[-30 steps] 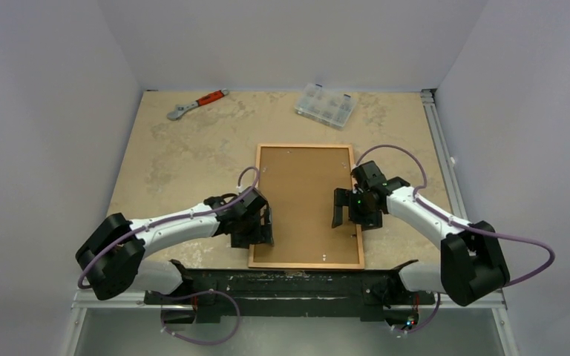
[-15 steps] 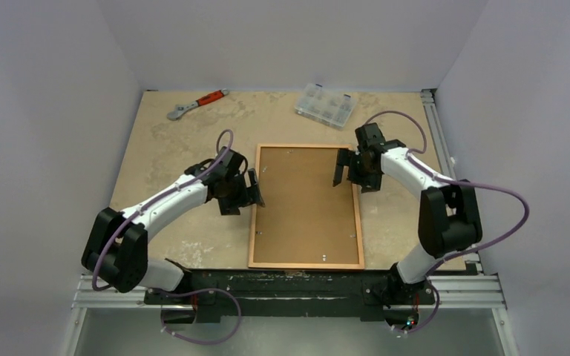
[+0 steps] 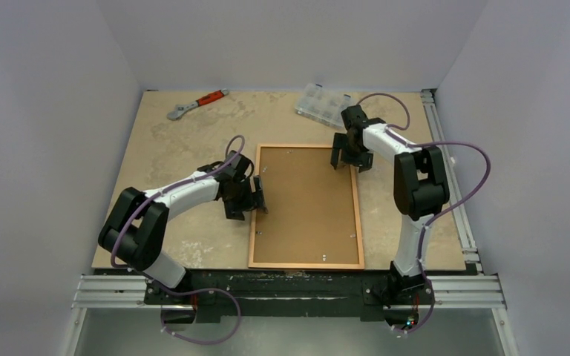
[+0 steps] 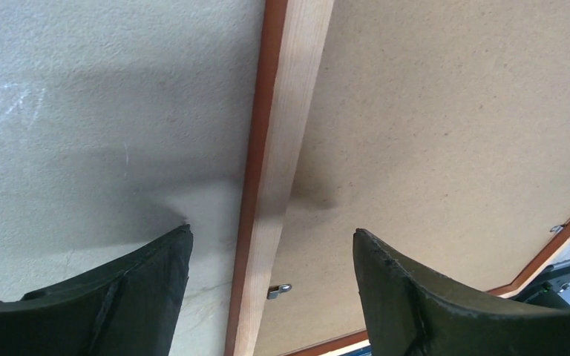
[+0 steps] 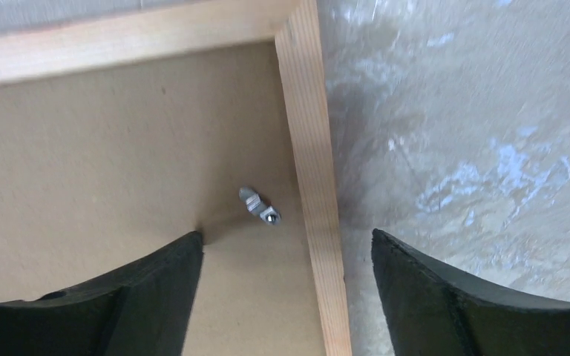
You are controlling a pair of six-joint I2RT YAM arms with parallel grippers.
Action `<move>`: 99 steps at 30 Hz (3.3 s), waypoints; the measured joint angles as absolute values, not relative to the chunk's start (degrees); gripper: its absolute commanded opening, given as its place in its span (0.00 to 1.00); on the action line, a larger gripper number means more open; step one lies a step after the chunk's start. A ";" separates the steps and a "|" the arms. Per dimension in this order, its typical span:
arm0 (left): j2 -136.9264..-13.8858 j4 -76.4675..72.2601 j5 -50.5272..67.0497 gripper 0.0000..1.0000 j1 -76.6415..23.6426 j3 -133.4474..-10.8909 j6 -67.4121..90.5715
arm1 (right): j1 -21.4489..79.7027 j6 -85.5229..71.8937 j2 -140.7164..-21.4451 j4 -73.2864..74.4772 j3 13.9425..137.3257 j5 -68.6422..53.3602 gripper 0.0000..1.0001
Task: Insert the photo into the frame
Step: Install the photo frame at the center of the board.
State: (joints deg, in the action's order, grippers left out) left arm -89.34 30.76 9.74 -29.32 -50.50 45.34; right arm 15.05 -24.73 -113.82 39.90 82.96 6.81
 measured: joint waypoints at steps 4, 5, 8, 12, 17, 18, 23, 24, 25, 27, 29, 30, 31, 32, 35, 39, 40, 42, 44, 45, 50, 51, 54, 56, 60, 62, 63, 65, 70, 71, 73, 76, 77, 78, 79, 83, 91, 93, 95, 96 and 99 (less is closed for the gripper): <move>-89.34 29.76 10.11 0.73 -29.32 -50.33 45.32 | 14.98 -24.10 -116.40 40.05 86.80 8.34 0.61; -89.36 29.58 10.15 0.72 -29.32 -50.33 45.30 | 14.96 -23.99 -116.68 40.05 87.20 8.45 0.56; -89.36 29.21 10.13 0.71 -29.32 -50.24 45.15 | 14.83 -23.90 -116.97 39.90 87.53 8.27 0.35; -89.38 29.10 10.15 0.70 -29.32 -50.22 44.77 | 13.89 -23.62 -116.95 40.25 87.53 8.40 0.19; -89.38 28.73 10.22 0.70 -29.32 -50.11 44.73 | 13.45 -23.35 -116.86 40.32 87.55 8.03 0.09; -89.38 28.69 10.22 0.69 -29.32 -50.09 44.73 | 13.45 -23.31 -116.86 40.32 87.55 8.03 0.09; -89.38 28.45 10.26 0.74 -29.32 -50.04 44.73 | 13.45 -23.29 -116.81 40.32 87.55 7.75 0.29; -89.38 28.36 10.26 0.75 -29.32 -50.02 44.73 | 13.43 -23.29 -116.77 40.32 87.55 7.60 0.39; -89.36 28.25 10.31 0.76 -29.32 -50.02 44.75 | 13.41 -23.29 -116.71 40.29 87.50 7.46 0.49; -89.32 28.03 10.37 0.78 -29.32 -50.02 44.75 | 13.39 -23.46 -116.60 39.88 87.20 6.59 0.65; -89.19 27.86 10.33 0.78 -29.23 -50.02 44.73 | 13.28 -23.57 -116.18 39.44 86.26 4.93 0.77; -89.06 27.79 10.31 0.78 -29.02 -50.02 44.73 | 13.08 -23.57 -115.72 39.18 85.54 4.01 0.80; -88.90 27.73 10.28 0.78 -28.64 -50.00 44.73 | 12.84 -23.57 -115.15 38.81 84.71 2.92 0.82; -88.68 27.57 10.28 0.78 -28.08 -49.95 44.75 | 12.43 -23.75 -114.13 38.33 83.13 0.89 0.83; -88.05 26.57 10.57 0.79 -25.87 -49.95 44.75 | 10.59 -24.45 -111.18 36.97 79.18 -4.71 0.84; -88.38 25.61 12.16 0.78 -22.46 -51.07 44.69 | 6.94 -25.67 -107.04 33.89 72.86 -11.77 0.84; -88.99 25.76 12.53 0.78 -21.80 -52.21 44.42 | 6.24 -25.98 -106.08 33.17 71.29 -12.95 0.84; -91.29 26.48 12.84 0.78 -20.93 -56.14 43.77 | 5.65 -26.50 -104.27 32.16 68.45 -14.68 0.84; -94.43 27.90 12.25 0.79 -20.58 -61.60 42.78 | 5.87 -26.92 -102.78 31.51 66.35 -16.12 0.84; -95.72 28.25 11.77 0.79 -20.51 -63.81 42.37 | 6.04 -27.00 -102.28 31.35 65.67 -16.64 0.84; -102.43 32.58 7.53 0.78 -20.38 -75.48 40.64 | 6.37 -27.00 -101.84 30.26 64.49 -18.17 0.84; -103.35 33.36 6.85 0.78 -20.38 -76.88 40.53 | 6.37 -27.00 -101.84 30.13 64.31 -18.31 0.84; -107.31 36.32 4.78 0.75 -20.43 -81.91 39.55 | 6.37 -26.98 -101.84 29.87 64.14 -19.03 0.84; -109.93 37.95 3.36 0.74 -20.62 -84.44 39.09 | 6.37 -26.98 -101.84 29.78 64.12 -19.05 0.84; -113.75 40.97 0.86 0.71 -21.76 -87.64 37.82 | 6.37 -27.00 -101.82 29.45 63.96 -19.14 0.84; -115.33 42.54 -0.36 0.70 -22.81 -88.97 37.43 | 6.37 -26.98 -101.80 29.43 63.94 -19.20 0.84; -116.14 43.35 -0.89 0.69 -23.42 -89.84 37.15 | 6.37 -26.98 -101.80 29.41 63.94 -19.20 0.84; -117.69 44.58 -1.96 0.68 -24.60 -91.70 36.67 | 6.37 -26.98 -101.80 29.41 63.94 -19.20 0.84; -120.42 46.37 -3.75 0.64 -26.50 -94.43 35.81 | 6.37 -26.98 -101.80 29.34 63.94 -19.20 0.84; -120.88 46.46 -3.95 0.63 -26.57 -94.67 35.73 | 6.37 -26.98 -101.80 29.32 63.94 -19.20 0.84; -121.75 46.54 -4.29 0.62 -26.52 -94.78 35.73 | 6.37 -26.98 -101.80 29.30 63.94 -19.22 0.84; -122.04 46.78 -4.49 0.61 -26.33 -95.35 35.70 | 6.37 -26.98 -101.80 29.28 63.94 -19.22 0.84; -122.10 46.76 -4.49 0.60 -26.26 -95.37 35.73 | 6.37 -26.98 -101.80 29.26 63.94 -19.22 0.84; -122.13 46.76 -4.49 0.60 -26.26 -95.39 35.75 | 6.37 -26.98 -101.80 29.26 63.94 -19.22 0.84; -122.13 46.74 -4.56 0.61 -26.28 -95.39 35.77 | 6.37 -26.98 -101.80 29.26 63.94 -19.25 0.84; -122.13 46.76 -4.99 0.61 -26.30 -95.48 35.81 | 6.37 -26.98 -101.80 29.26 63.94 -19.27 0.84; -122.69 46.30 -4.62 0.19 -26.33 -96.14 35.83 | 6.37 -26.96 -101.80 29.23 63.92 -19.53 0.83; -122.61 46.52 -4.45 0.14 -25.82 -96.12 35.66 | 6.35 -26.94 -101.80 29.23 63.88 -19.51 0.82; -122.34 46.30 -4.36 0.10 -25.12 -95.83 35.44 | 6.26 -26.92 -101.73 29.17 63.81 -19.62 0.82; -122.34 46.15 -3.88 0.09 -24.97 -95.72 35.31 | 6.26 -26.85 -101.71 29.08 63.72 -19.66 0.82; -122.26 45.93 -3.62 0.09 -24.97 -95.61 35.24 | 6.26 -26.74 -101.54 29.08 63.59 -19.70 0.82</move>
State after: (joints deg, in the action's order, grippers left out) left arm -122.26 45.93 -3.62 -24.97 -95.61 35.24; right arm 6.26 -26.74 -101.54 29.08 63.59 -19.70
